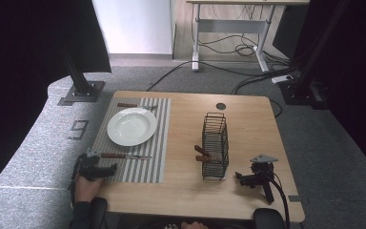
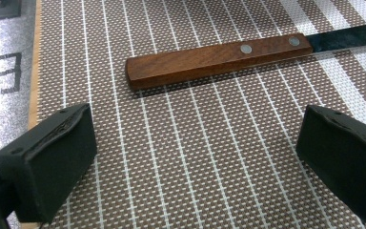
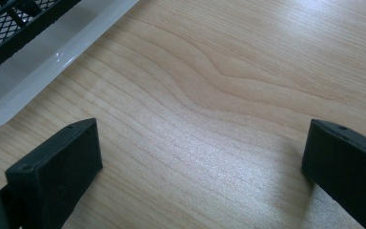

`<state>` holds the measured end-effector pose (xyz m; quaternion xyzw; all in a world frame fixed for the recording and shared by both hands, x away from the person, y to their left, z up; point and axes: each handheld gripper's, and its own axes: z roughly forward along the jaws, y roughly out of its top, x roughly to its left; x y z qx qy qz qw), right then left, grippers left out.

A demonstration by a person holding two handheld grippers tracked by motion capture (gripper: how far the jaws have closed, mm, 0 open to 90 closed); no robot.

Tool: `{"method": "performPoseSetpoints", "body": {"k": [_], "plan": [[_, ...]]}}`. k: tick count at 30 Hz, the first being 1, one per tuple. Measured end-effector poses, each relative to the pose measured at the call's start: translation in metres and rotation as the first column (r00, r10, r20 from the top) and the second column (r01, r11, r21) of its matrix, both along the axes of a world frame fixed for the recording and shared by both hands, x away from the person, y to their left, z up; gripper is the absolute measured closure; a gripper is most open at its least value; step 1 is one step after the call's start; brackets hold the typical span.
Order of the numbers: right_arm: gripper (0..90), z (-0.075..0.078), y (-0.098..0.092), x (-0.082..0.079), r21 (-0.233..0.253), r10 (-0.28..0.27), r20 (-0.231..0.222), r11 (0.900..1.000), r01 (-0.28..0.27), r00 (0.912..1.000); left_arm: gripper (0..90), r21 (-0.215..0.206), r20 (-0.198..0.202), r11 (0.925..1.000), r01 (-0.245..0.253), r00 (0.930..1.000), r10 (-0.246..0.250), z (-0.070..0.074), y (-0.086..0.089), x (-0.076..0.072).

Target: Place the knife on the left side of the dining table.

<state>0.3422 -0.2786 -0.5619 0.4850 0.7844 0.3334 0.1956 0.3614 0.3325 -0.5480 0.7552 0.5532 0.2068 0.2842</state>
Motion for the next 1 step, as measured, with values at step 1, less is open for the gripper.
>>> {"method": "performPoseSetpoints", "body": {"k": [1], "plan": [[0.0,0.0,0.0,0.0,0.0,0.0,0.0,1.0,0.0,1.0,0.0,0.002,-0.001,1.0,0.001,1.0,-0.001,0.0,0.0,0.0]]}}
